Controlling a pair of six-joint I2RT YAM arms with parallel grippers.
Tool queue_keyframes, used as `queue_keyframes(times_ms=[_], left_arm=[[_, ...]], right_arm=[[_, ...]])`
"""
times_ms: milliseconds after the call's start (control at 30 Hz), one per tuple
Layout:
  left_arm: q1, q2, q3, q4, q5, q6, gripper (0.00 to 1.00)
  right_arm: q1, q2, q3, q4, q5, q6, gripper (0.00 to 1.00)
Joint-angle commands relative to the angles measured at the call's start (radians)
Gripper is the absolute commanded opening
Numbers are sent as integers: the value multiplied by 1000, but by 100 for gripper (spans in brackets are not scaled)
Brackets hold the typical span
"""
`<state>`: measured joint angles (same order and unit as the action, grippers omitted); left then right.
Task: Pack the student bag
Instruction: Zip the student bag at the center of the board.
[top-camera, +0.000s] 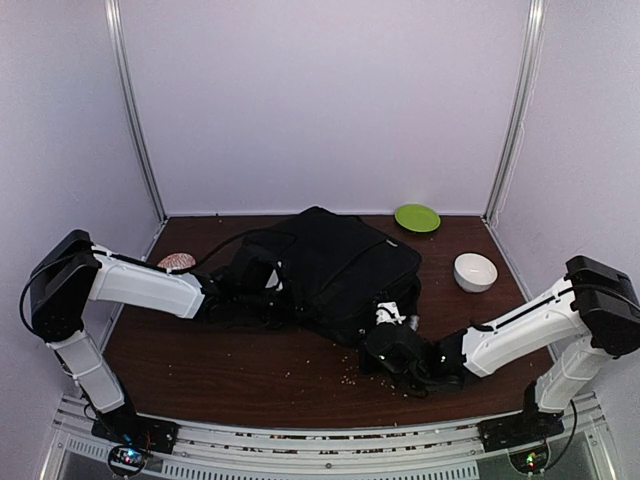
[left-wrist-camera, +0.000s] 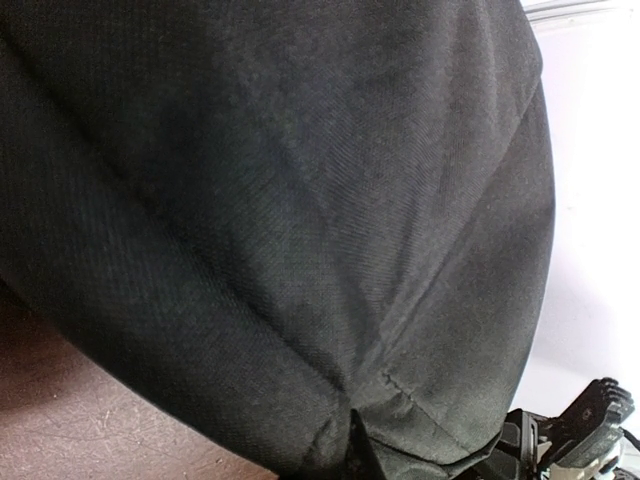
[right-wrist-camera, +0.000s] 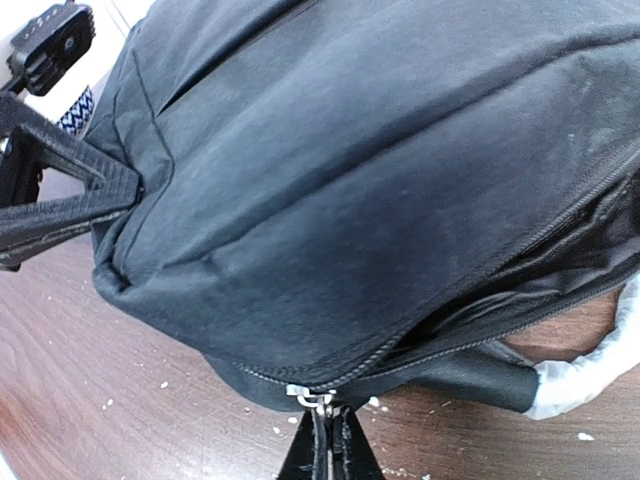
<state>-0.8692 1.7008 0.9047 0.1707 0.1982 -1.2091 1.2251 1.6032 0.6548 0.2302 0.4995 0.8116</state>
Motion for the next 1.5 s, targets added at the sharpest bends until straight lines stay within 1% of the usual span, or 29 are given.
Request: queue_keyframes(times_ms=[0,500,633,767,933,1100,1200,1267,1300,1333,1367,1400,1467], left_arm=[[2,-19,-19,15,-10,29,0],[2,-52,-62,-6,-23,48,0],[2,-73,-71,-24,-38,65,0],[2,-96,-86,-51,-54,105,0],[4,-124,-147,-54,-74,151,0],[7,-166,-236,-31,-68,213,0],[9,-199,-273,-23,-64,248,0],[9,-219,-263,-54,-67,283,0],[9,-230,-252,-85,-75,302,0],[9,-238,-248,-100,-91,310,0],[9,-250,-245,-118,-110,321,0],[11,-267,-239,-145,-126,338,0],[21,-295,-230,-192,-153,366,0]], right_arm=[[-22,-35,-39,-38,36,28,0],[-189,-84,-128,18,-4,106,0],[-241,-96,-144,42,-22,91,0],[-273,-89,-125,33,-21,45,0],[-297,-82,-115,19,-25,30,0],[-313,-58,-86,8,-129,-9,0],[-294,-70,-74,31,-241,-73,0],[-280,-80,-50,24,-338,-117,0],[-278,-81,-34,16,-398,-132,6],[-279,-83,-26,11,-466,-136,16],[-280,-87,-18,2,-524,-145,29],[-279,-107,-2,-34,-568,-157,40],[-277,-164,9,-101,-622,-191,54]])
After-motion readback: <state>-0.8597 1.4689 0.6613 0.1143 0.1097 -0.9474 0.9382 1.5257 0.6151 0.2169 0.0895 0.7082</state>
